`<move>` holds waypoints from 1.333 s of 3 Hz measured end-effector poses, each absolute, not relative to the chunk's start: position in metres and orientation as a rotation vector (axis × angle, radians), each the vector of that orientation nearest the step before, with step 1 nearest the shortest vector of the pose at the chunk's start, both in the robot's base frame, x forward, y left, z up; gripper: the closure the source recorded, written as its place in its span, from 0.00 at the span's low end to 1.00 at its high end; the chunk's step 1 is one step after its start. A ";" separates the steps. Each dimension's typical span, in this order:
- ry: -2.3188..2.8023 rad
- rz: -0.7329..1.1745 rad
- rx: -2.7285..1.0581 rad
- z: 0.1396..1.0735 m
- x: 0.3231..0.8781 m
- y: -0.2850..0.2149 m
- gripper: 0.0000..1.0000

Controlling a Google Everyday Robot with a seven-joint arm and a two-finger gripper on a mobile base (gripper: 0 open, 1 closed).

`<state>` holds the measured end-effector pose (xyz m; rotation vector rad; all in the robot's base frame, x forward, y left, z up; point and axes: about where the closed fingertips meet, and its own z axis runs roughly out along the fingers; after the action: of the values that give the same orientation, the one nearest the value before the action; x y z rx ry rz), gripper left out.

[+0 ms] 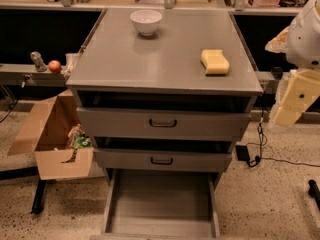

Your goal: Place sponge into bottom drawer

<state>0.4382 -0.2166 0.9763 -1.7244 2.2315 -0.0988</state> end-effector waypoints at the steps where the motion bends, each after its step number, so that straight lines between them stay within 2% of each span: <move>1: 2.231 -0.099 -1.724 0.976 0.438 -0.217 0.00; 4: 2.280 0.093 -1.347 0.918 0.555 -0.212 0.00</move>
Offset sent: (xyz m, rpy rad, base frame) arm 0.0498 -0.0038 -0.0141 0.1631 -0.0519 -0.1795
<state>0.5555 -0.2117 0.9178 -1.3468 2.2796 0.0929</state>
